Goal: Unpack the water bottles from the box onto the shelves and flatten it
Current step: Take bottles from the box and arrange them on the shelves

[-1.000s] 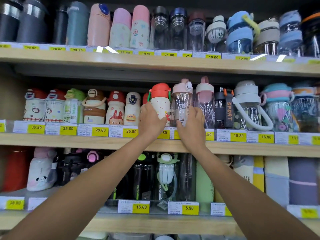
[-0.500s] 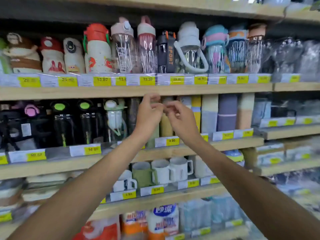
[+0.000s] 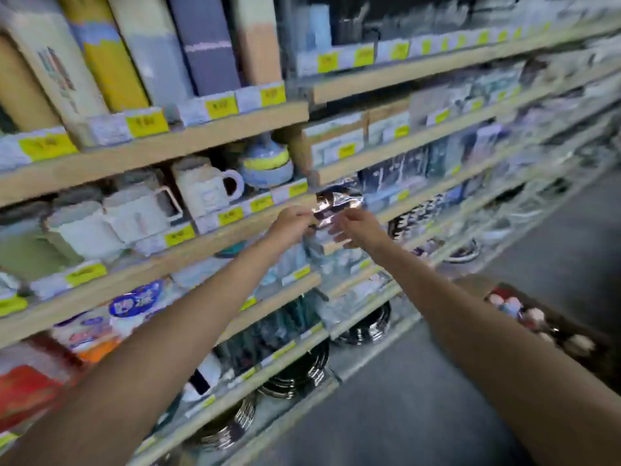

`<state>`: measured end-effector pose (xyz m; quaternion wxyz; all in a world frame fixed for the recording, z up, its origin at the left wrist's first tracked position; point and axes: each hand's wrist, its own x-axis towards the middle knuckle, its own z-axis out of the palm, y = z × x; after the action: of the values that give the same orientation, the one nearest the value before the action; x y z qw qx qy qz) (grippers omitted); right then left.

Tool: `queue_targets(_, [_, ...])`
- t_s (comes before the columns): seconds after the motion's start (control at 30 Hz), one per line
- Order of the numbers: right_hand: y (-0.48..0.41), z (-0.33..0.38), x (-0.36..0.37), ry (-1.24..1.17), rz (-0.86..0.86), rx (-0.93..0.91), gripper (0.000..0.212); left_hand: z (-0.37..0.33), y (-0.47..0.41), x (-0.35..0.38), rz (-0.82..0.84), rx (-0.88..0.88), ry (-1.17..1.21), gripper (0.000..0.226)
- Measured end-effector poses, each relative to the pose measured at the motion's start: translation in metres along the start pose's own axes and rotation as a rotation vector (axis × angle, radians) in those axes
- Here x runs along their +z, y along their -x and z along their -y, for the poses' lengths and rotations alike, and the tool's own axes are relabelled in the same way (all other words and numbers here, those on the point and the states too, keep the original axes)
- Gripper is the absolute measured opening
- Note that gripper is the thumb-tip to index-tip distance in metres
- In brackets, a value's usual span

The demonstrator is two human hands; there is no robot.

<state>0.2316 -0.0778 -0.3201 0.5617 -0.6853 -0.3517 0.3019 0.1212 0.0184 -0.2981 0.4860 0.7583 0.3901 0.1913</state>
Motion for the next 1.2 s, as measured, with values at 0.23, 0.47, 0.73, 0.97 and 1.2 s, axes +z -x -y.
queue_targets(0.23, [-0.014,-0.124,-0.154,0.018,-0.189,0.287,0.016,0.005,-0.046,0.192,0.364,-0.111,-0.06,0.012])
queue_targets(0.47, [-0.044,-0.224,-0.307,0.055,-0.395,0.506,0.02,-0.025,-0.13,0.387,0.666,-0.09,-0.116,0.01])
queue_targets(0.73, [-0.083,-0.304,-0.466,0.091,-0.529,0.693,0.031,-0.072,-0.212,0.583,0.886,-0.135,-0.153,0.026])
queue_targets(0.97, [-0.08,-0.381,-0.59,-0.132,-0.646,0.867,0.018,-0.1,-0.233,0.739,0.991,-0.262,-0.23,0.028])
queue_targets(1.2, [-0.094,-0.472,-0.697,-0.164,-0.572,0.977,0.03,-0.088,-0.259,0.882,0.973,-0.239,-0.38,0.036])
